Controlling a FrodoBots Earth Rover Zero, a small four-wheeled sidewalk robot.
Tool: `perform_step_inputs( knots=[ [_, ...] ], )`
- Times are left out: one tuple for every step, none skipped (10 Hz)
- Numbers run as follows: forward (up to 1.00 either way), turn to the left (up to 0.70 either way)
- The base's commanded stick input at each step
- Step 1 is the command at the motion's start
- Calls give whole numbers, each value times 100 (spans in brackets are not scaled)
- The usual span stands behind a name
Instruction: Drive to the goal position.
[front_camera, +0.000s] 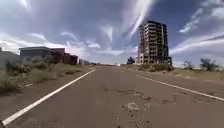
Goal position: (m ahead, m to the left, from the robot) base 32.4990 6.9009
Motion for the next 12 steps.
perform_step_inputs(
  knots=[
    [100, 0],
    [100, 0],
    [100, 0],
    [100, 0],
    [100, 0],
    [100, 0],
    [100, 0],
    [100, 0],
    [100, 0],
    [100, 0],
    [100, 0],
    [100, 0]
  ],
)
